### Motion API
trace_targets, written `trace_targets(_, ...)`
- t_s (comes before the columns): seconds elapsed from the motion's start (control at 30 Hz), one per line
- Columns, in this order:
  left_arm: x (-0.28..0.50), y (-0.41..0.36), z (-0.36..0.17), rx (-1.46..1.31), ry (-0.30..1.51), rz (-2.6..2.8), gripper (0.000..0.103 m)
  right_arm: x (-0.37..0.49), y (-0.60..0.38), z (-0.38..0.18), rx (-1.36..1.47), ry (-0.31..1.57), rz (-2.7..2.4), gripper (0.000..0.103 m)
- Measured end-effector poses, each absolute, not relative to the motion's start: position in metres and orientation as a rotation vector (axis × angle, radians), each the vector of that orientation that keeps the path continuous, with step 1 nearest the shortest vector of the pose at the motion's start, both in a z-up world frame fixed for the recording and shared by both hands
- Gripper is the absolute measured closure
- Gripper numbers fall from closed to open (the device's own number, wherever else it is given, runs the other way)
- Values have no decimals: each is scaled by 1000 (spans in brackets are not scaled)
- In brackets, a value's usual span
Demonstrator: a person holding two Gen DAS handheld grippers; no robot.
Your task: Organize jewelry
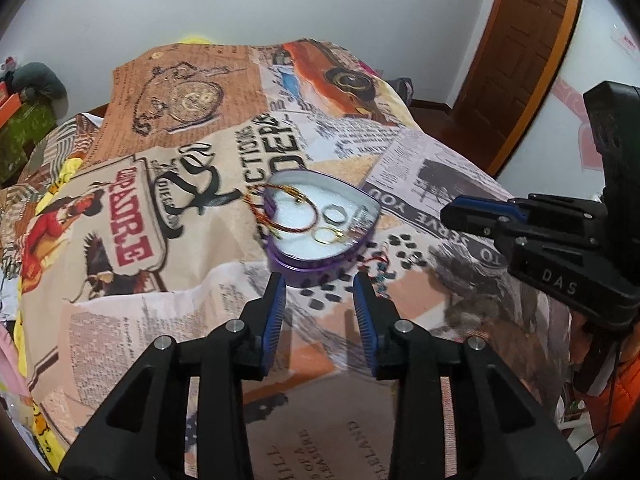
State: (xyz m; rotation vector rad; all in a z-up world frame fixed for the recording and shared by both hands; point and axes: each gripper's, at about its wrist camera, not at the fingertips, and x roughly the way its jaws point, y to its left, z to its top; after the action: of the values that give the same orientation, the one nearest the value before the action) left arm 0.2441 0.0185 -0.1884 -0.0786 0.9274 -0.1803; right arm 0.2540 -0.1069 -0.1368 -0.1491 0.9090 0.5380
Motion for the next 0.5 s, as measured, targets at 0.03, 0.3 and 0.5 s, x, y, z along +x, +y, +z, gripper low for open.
trace_targets(0.03,244,16,-190,-77,933,-187,69,254,-110,-137,-145,912,532,92)
trace_targets(0.3,251,-9,-209,-82,999,-262,69,256,-135,-153,-114,950,491,91)
trace_targets(0.5,264,-25,-223,-63,1042,-298,69,254,-134,-169,-140,987,507,91)
